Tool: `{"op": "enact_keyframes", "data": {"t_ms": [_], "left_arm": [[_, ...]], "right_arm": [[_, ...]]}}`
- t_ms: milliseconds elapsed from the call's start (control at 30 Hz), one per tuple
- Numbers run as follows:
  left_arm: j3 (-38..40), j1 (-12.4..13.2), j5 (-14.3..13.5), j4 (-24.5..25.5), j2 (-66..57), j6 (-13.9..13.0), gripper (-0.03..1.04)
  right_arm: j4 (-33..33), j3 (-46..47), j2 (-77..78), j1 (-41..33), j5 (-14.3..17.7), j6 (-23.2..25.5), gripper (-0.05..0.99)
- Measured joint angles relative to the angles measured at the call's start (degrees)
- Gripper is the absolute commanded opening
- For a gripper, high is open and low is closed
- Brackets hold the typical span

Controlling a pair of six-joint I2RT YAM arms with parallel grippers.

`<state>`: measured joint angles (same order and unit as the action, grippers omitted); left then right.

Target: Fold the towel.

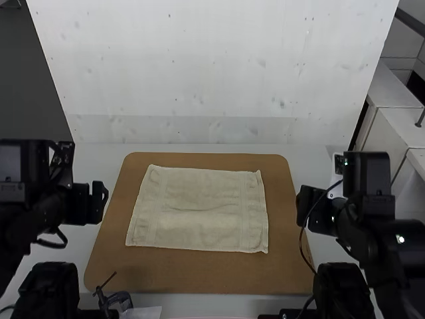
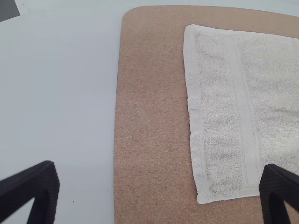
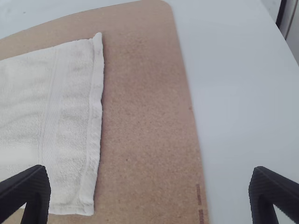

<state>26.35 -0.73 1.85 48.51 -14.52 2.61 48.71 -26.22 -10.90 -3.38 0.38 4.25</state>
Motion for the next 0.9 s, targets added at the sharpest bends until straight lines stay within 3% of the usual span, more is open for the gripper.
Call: {"op": "enact_keyframes", "data": {"t_ms": [167,367,500,667,900], "left_arm": [[4.9,-0.2,0.1,-3.4,-14.4,0.3,0.95],[6.7,0.7,-0.6,-11.4,-27.8,1.4,0.95],[6.9,0.7,-3.4,-15.5,-35.5,1.4,0.97],[9.5,-2.3,-6.8,-17.5,-46.6,2.4,0.96],[14.6,-3.1,-9.3,-20.8,-59.8,4.7,0.96]], "right_arm": [[-8.1,-0.7,-13.9,-0.3,-0.2,0.7,0.97],[-16.5,-4.3,-34.0,-0.6,-0.4,1.6,0.97],[-23.0,-7.1,-44.9,-0.9,-0.4,2.4,0.96],[-28.3,-11.8,-57.9,-1.8,-0.6,3.5,0.96],[-32.5,-20.4,-76.1,-4.5,-0.4,4.6,0.96]]}}
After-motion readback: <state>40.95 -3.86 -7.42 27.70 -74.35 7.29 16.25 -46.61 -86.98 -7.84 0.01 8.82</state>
